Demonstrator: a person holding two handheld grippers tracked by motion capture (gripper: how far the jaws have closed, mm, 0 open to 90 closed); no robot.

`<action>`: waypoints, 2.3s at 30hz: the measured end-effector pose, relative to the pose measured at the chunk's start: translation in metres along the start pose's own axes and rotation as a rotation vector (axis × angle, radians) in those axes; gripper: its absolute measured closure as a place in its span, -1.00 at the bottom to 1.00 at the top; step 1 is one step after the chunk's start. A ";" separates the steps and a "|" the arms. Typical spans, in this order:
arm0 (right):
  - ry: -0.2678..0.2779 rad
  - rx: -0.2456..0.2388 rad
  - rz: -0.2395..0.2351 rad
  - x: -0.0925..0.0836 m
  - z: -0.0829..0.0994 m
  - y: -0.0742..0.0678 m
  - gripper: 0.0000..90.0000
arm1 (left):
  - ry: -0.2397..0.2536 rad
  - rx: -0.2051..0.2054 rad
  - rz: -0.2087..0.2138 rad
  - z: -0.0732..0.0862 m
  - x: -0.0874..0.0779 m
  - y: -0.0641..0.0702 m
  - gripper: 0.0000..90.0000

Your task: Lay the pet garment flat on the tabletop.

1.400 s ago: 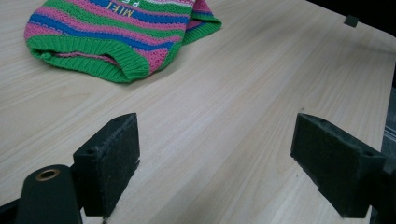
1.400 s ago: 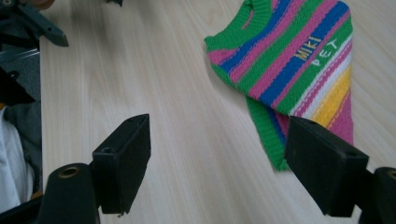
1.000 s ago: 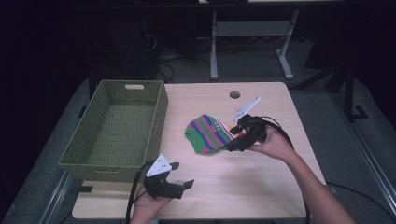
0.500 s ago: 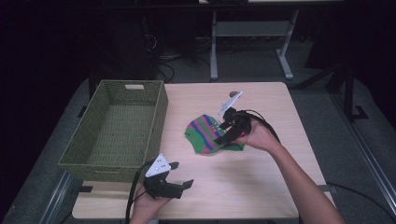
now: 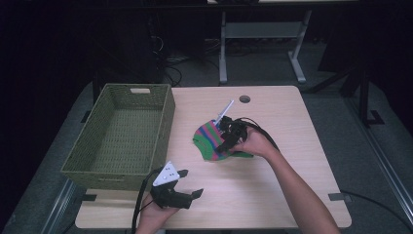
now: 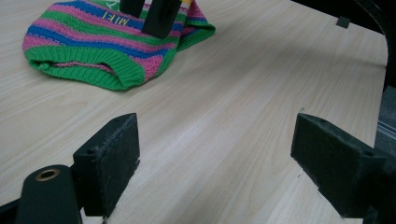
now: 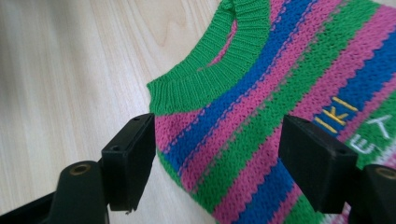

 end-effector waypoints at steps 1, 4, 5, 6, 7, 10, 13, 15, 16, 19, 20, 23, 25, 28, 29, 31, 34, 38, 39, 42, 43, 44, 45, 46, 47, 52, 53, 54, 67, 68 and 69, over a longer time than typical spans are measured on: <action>-0.001 0.003 -0.003 0.002 0.000 0.000 -0.40 | 0.002 -0.002 0.000 0.000 0.000 0.000 -0.66; -0.021 0.020 0.007 0.009 -0.001 0.005 -0.39 | -0.003 -0.006 -0.003 0.001 0.000 -0.002 -0.66; -0.026 0.026 0.014 0.011 -0.001 0.007 -0.39 | -0.001 -0.009 -0.005 0.001 -0.001 -0.002 -0.66; -0.032 0.033 0.017 0.012 0.000 0.009 -0.39 | 0.002 -0.008 -0.005 0.001 -0.001 -0.003 -0.66; -0.036 0.037 0.018 0.014 0.000 0.010 -0.39 | 0.003 -0.009 -0.007 0.001 -0.001 -0.003 -0.66; -0.062 0.056 0.040 0.018 0.003 0.017 -0.39 | -0.001 -0.010 -0.006 0.001 -0.001 -0.002 -0.66; -0.054 0.070 0.043 0.021 0.004 0.021 -0.30 | -0.003 -0.012 -0.004 0.002 0.000 -0.003 -0.66; -0.056 0.063 0.059 0.021 0.004 0.023 -0.18 | -0.006 -0.015 -0.001 0.002 0.001 -0.003 -0.66; -0.060 0.056 0.071 0.021 0.005 0.023 -0.14 | -0.005 -0.016 0.001 0.002 0.001 -0.003 -0.66; -0.064 0.035 0.117 0.022 0.006 0.022 -0.03 | -0.007 -0.010 0.003 0.002 0.001 -0.002 -0.66; -0.062 0.020 0.133 0.022 0.006 0.022 -0.01 | -0.009 -0.010 0.003 0.002 0.002 -0.001 -0.66; -0.056 0.032 0.158 0.023 0.006 0.022 0.03 | -0.010 -0.009 0.001 0.002 0.003 -0.002 -0.66; -0.061 0.051 0.171 0.024 0.005 0.022 0.07 | -0.010 -0.008 -0.003 0.002 0.003 -0.002 -0.66; -0.072 0.056 0.190 0.024 0.004 0.022 0.09 | -0.009 -0.005 -0.007 0.002 0.003 -0.002 -0.66; -0.072 0.063 0.193 0.024 0.004 0.022 0.11 | -0.010 -0.005 -0.007 0.002 0.003 -0.002 -0.66; -0.063 0.085 0.203 0.024 0.004 0.022 0.15 | -0.014 -0.002 -0.007 0.002 0.003 -0.002 -0.66; -0.070 0.103 0.214 0.025 0.002 0.022 0.26 | -0.018 0.002 -0.008 0.002 0.004 -0.002 -0.66; -0.072 0.114 0.218 0.024 0.001 0.023 0.43 | -0.019 0.001 -0.011 0.003 0.003 -0.002 -0.66; -0.071 0.115 0.221 0.024 0.001 0.023 0.47 | -0.016 0.001 -0.010 0.003 0.003 -0.002 -0.66; -0.044 0.133 0.238 0.023 0.001 0.026 0.60 | -0.012 -0.001 -0.007 0.003 0.002 -0.002 -0.66; -0.040 0.134 0.239 0.023 0.002 0.026 0.63 | -0.009 0.002 -0.008 0.003 0.001 -0.002 -0.66; -0.027 0.146 0.230 0.023 0.002 0.027 0.65 | -0.010 0.005 -0.010 0.003 0.000 -0.002 -0.66; -0.020 0.158 0.219 0.022 0.002 0.028 0.65 | -0.009 0.004 -0.012 0.003 0.000 -0.002 -0.66; -0.017 0.167 0.211 0.022 0.002 0.029 0.66 | -0.007 0.001 -0.013 0.002 -0.001 -0.002 -0.66; -0.014 0.169 0.204 0.022 0.002 0.030 0.66 | -0.003 -0.001 -0.014 0.002 -0.001 -0.003 -0.66; 0.012 0.193 0.178 0.020 0.003 0.031 0.67 | 0.000 -0.013 -0.003 0.002 -0.001 -0.003 -0.66; 0.021 0.198 0.173 0.020 0.004 0.031 0.68 | 0.007 -0.012 0.001 0.002 -0.002 -0.002 -0.66; 0.031 0.204 0.163 0.019 0.004 0.031 0.68 | 0.011 -0.009 0.000 0.001 -0.002 -0.002 -0.66; 0.113 0.210 0.127 -0.009 -0.001 0.026 0.68 | 0.013 0.007 -0.003 0.001 -0.002 0.001 -0.66; 0.130 0.220 0.119 -0.013 -0.001 0.027 0.68 | 0.012 0.007 -0.004 0.001 -0.002 0.001 -0.66; 0.147 0.231 0.106 -0.017 -0.002 0.027 0.68 | 0.013 0.007 -0.003 0.001 -0.002 0.000 -0.66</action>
Point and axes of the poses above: each handheld gripper's, and its own axes: x roughly forward along the jaws, z roughly out of its underside, y roughly to its right, the point moved 8 cm from there along x, roughly forward along the jaws, and after that the axes turned 6 degrees about x, right-handed, at the moved point
